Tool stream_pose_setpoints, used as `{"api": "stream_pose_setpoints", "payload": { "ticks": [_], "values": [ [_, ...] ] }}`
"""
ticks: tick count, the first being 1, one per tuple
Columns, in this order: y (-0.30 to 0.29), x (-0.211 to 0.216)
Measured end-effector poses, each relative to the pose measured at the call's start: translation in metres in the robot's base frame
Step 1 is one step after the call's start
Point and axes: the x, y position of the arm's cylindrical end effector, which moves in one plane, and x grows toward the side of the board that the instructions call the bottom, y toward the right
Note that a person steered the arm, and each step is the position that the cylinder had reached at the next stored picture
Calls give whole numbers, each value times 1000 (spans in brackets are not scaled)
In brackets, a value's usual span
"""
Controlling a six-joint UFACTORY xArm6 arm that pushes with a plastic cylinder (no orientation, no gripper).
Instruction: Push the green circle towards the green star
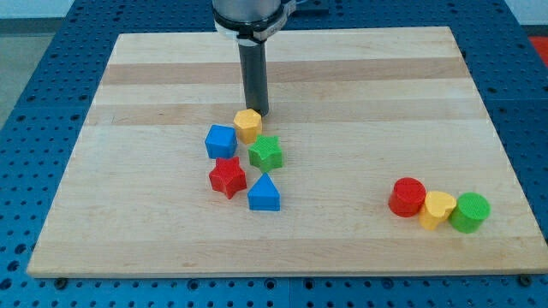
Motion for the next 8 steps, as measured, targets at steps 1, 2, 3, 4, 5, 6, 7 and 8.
{"api": "stream_pose_setpoints", "payload": {
  "ticks": [1,2,3,4,5,6,7,8],
  "values": [
    [24,-13],
    [80,-15],
    [140,3],
    [207,33],
    [257,70],
    [285,113],
    [306,155],
    [314,199]
  ]
}}
